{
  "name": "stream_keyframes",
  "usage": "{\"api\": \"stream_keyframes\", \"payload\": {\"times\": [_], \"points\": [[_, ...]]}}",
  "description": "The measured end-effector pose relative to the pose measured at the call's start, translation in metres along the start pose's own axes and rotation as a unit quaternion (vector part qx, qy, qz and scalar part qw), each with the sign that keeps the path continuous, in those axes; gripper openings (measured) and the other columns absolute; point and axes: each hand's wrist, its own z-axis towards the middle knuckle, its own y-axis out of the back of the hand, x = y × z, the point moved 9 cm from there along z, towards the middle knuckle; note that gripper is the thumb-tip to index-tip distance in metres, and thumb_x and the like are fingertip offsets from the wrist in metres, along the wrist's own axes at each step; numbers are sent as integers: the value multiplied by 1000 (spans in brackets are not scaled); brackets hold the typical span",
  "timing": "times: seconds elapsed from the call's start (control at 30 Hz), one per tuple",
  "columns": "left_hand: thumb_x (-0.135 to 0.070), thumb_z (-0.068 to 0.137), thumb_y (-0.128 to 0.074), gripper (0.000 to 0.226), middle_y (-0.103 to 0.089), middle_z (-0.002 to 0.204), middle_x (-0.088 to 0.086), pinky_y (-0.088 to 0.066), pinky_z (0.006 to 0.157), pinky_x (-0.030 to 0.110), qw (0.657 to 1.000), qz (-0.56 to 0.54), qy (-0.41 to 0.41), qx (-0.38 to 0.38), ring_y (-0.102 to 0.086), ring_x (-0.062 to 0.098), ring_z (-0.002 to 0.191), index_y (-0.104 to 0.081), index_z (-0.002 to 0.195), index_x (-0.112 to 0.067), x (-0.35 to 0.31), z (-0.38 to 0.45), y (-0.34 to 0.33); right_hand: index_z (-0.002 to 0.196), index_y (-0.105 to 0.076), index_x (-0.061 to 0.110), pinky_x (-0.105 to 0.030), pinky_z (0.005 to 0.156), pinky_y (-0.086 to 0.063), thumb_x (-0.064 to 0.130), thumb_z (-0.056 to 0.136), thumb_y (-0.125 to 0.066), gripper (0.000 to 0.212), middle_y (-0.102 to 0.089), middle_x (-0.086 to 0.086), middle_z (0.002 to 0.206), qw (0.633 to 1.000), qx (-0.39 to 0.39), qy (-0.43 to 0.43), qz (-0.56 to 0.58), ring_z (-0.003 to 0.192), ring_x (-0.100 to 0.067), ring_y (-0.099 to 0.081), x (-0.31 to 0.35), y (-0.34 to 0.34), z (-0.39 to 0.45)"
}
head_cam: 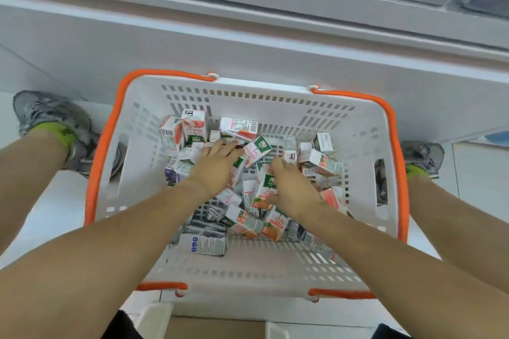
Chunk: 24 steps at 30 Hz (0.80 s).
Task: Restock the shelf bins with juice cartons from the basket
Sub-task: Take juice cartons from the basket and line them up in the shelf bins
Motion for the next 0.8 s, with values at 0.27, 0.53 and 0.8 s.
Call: {"api": "stream_keyframes", "payload": {"times": [0.27,0.53,0.8], "points": [[-24,79,-81,50,-63,124,2,-42,87,29,992,-119,2,-42,-58,21,110,-55,122,-17,1,-25,28,132,-38,28,-33,90,-47,28,84,-77,61,-40,5,136,995,-14,80,55,115,-21,-54,27,15,-19],[-25,70,-88,47,-65,112,-4,-48,87,22,983,-168,-76,23,-61,13,102,-67,112,-18,-10,-80,167,128,-45,30,-33,81,-52,44,86,-71,51,-42,18,119,953,-169,251,1,94,-9,-53,104,161,-82],[-21,59,-92,39,-71,93,7,-56,73,26,814,-555,-142,-94,-68,17,85,-72,92,-15,-3,-181,344,98,-58,29,-40,67,-60,4,77,-82,41,-64,3,103,780,-388,288,398,90,-18,-68,143,322,-161]]}}
